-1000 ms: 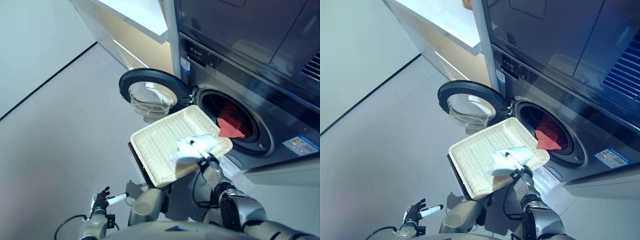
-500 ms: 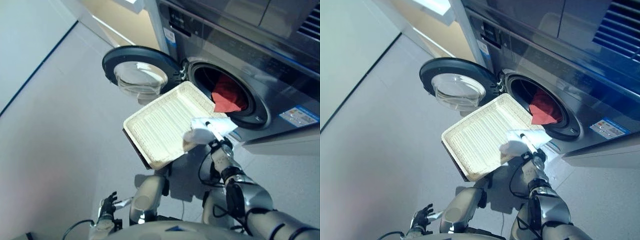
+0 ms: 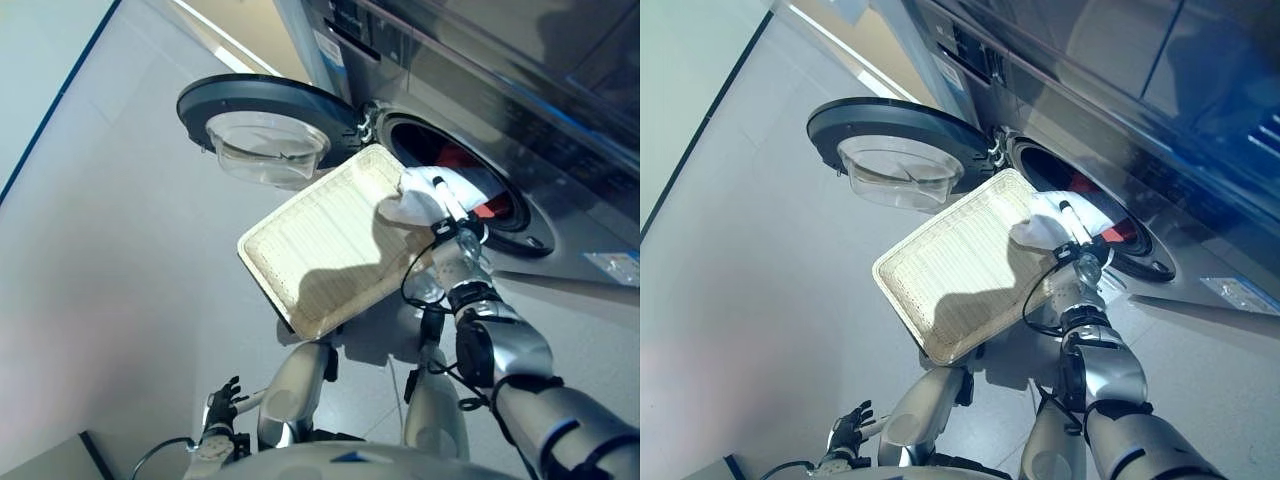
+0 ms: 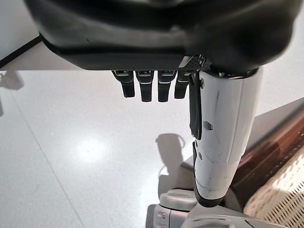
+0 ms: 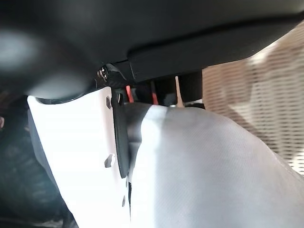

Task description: Pick up the clothes and place them into the washing machine

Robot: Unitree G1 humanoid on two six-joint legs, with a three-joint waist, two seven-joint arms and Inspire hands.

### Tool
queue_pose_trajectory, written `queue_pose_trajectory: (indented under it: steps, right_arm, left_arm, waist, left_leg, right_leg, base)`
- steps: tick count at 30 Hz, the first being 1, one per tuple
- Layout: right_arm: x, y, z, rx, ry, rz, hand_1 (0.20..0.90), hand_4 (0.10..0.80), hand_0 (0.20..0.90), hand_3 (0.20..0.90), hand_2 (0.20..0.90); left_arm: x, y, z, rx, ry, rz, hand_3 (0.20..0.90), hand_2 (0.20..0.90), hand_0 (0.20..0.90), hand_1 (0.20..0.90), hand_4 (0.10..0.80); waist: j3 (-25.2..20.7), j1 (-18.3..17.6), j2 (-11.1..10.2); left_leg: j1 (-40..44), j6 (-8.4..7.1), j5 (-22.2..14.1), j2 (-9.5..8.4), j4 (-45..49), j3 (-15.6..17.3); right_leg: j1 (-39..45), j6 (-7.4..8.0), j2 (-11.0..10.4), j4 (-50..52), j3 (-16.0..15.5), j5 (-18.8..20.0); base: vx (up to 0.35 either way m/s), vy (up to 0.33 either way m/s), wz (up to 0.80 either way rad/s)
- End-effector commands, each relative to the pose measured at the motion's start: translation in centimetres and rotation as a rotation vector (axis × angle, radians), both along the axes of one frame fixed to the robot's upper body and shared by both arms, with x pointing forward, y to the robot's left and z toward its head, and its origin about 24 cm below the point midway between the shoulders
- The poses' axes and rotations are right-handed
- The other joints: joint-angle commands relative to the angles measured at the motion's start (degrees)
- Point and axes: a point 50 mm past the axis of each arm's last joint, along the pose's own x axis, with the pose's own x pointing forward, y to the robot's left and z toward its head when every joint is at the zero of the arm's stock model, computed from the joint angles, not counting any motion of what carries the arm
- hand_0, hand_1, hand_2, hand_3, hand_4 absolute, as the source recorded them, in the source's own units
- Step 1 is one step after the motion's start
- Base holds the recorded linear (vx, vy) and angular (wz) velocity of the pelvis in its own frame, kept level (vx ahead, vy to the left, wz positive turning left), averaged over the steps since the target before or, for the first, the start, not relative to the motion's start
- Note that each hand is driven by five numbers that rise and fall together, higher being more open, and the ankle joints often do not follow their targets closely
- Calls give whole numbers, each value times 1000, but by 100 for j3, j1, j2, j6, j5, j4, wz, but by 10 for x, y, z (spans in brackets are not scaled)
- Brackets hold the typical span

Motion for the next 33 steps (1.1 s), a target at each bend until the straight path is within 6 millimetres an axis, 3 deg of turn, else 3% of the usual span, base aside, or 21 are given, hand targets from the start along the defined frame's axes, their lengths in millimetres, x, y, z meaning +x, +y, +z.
queue_pose_trajectory:
  steps: [1,14,22,29,33]
  right_arm:
    - [31,14,75,-37,-261,8,200,300,200,200,200]
    - [38,17,106,-46,-341,-10,200,300,200,200,200]
    - [41,13,122,-41,-383,-29,200,300,200,200,200]
    - [40,-1,147,-52,-454,-76,200,300,200,200,200]
    - [38,-13,175,-94,-536,-104,200,300,200,200,200]
  left_arm:
    - [0,-18,-2,-22,16,-55,900,900,900,900,800]
    - [2,-25,-2,-43,6,-73,900,900,900,900,800]
    - [8,-26,1,-43,-19,-78,900,900,900,900,800]
    - [7,-26,1,-45,-20,-73,900,900,900,900,800]
    - [8,-24,2,-40,-33,-68,900,900,900,900,800]
  waist:
    - [481,-97,1005]
    - [481,-45,1064]
    - [481,-56,1162]
    - [481,-47,1263]
    - [481,-74,1279]
  left_leg:
    - [-313,-687,122,522,319,-189]
    - [-850,-746,95,536,370,-156]
    - [-1298,-811,71,440,552,-160]
    - [-1533,-836,58,408,600,-133]
    - [-1528,-841,44,381,586,-99]
  right_leg:
    - [320,-176,-342,-25,98,-403]
    - [-197,-147,-487,-25,184,-298]
    - [-513,-122,-612,-25,251,-189]
    - [-687,-99,-722,-25,279,-148]
    - [-725,-73,-785,-25,352,-152]
  base:
    - [44,-2,1]
    - [56,7,-1]
    - [8,4,0]
    - [0,0,0]
    - [39,20,3]
